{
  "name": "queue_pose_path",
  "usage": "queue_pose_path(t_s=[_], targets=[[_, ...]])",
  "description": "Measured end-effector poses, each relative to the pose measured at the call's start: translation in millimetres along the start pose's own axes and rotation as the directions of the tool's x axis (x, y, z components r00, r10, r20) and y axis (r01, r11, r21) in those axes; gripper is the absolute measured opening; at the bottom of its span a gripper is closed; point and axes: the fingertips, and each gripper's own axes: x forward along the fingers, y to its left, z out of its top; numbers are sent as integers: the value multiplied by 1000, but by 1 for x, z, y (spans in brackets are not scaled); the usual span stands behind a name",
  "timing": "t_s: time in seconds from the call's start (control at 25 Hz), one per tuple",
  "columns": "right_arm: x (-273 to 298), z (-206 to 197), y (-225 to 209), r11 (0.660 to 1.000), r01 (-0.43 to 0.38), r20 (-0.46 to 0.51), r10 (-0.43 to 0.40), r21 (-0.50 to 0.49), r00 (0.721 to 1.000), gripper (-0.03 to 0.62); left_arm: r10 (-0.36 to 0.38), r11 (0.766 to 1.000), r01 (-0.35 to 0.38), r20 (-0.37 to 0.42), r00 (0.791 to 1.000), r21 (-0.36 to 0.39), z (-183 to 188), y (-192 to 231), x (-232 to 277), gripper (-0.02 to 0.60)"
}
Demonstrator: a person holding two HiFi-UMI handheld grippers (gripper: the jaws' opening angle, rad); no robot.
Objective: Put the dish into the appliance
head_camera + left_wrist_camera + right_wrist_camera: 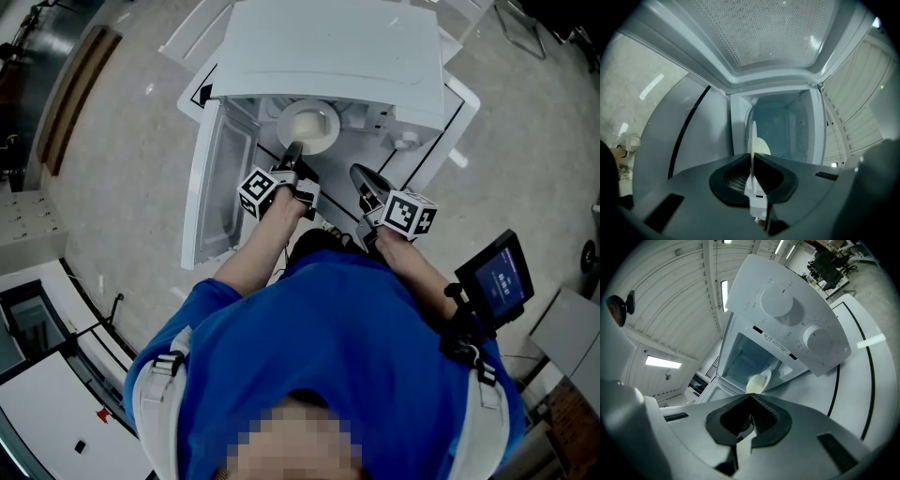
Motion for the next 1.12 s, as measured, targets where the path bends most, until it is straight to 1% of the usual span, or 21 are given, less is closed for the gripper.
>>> queue_pose_path(t_s=[0.56, 0.88, 1.12], targets=[[3, 10, -2, 1000, 31, 20, -31, -5, 999, 0, 24, 1000, -24, -34, 999, 12, 3, -4, 23, 17], [5, 12, 0, 999, 39, 18, -39, -13, 999, 0, 27, 1000, -27, -36, 999, 16, 3, -7, 31, 17], [8, 14, 3, 999, 39, 20, -39, -14, 999, 0, 32, 999, -32, -26, 999, 4, 7, -8, 38, 17]])
